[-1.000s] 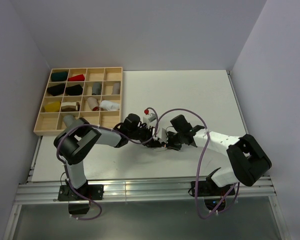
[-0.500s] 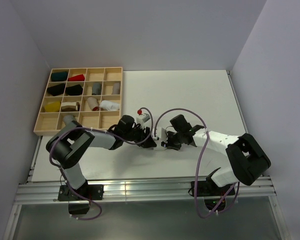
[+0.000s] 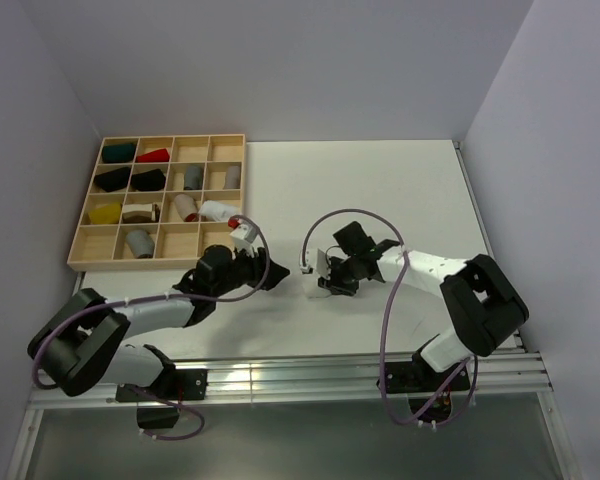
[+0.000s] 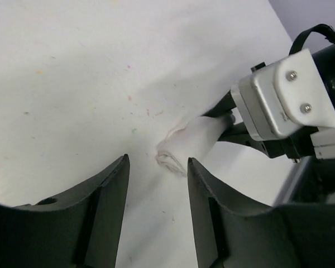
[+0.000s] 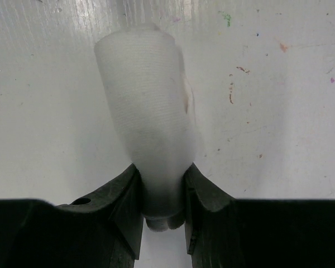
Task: Roll the socks
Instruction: Roll the sock at the center of the board, then pick up the sock at the center of the board, then place the sock in the storage box.
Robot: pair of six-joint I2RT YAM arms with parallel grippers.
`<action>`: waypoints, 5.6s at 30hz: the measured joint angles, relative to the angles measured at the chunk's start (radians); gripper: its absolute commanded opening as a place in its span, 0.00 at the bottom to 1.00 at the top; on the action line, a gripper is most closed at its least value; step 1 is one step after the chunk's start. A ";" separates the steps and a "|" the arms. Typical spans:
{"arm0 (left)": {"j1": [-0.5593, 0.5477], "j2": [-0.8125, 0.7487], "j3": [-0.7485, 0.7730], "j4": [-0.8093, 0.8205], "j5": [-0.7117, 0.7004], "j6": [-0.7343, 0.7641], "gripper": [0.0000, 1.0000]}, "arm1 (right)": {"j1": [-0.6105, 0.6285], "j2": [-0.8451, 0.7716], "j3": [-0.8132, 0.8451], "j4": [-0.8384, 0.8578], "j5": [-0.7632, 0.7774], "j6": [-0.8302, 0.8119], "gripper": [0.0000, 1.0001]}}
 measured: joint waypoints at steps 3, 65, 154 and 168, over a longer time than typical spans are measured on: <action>-0.082 -0.054 -0.027 0.006 -0.149 0.054 0.51 | 0.000 0.039 0.044 -0.037 -0.014 0.002 0.00; -0.402 0.462 0.314 -0.034 -0.382 0.704 0.24 | -0.111 0.391 0.457 -0.506 -0.204 -0.047 0.00; 0.418 0.220 0.473 -0.949 -0.961 -0.030 0.00 | -0.474 0.146 0.587 -0.748 -0.342 0.018 0.49; 0.430 0.360 0.567 -0.959 -0.806 0.013 0.00 | -0.485 0.122 0.533 -0.731 -0.339 0.011 0.48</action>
